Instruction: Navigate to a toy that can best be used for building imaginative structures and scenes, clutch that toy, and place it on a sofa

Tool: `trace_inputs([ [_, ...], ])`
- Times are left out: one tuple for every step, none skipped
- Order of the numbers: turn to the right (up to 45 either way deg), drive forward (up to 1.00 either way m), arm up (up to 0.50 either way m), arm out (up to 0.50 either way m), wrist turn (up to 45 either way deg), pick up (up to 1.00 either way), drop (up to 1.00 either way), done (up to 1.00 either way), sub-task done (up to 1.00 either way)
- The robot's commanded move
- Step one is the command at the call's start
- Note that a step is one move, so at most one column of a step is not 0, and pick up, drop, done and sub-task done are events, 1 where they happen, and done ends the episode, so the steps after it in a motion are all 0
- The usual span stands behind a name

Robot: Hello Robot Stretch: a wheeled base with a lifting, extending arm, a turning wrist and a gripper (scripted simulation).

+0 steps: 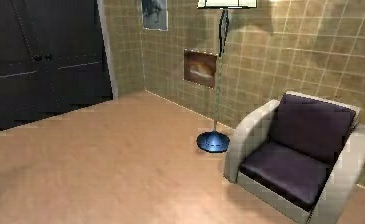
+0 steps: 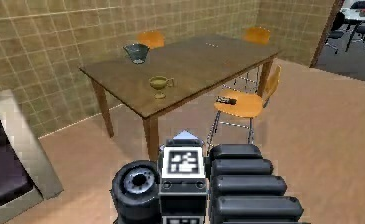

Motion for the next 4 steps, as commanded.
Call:
trace_inputs([
  [-39.0,0.0,0.0,0.0,0.0,0.0,0.0,0.0,0.0],
  [0.0,1.0,0.0,0.0,0.0,0.0,0.0,0.0,0.0],
  [45.0,0.0,0.0,0.0,0.0,0.0,0.0,0.0,0.0],
  [39.0,0.0,0.0,0.0,0.0,0.0,0.0,0.0,0.0],
])
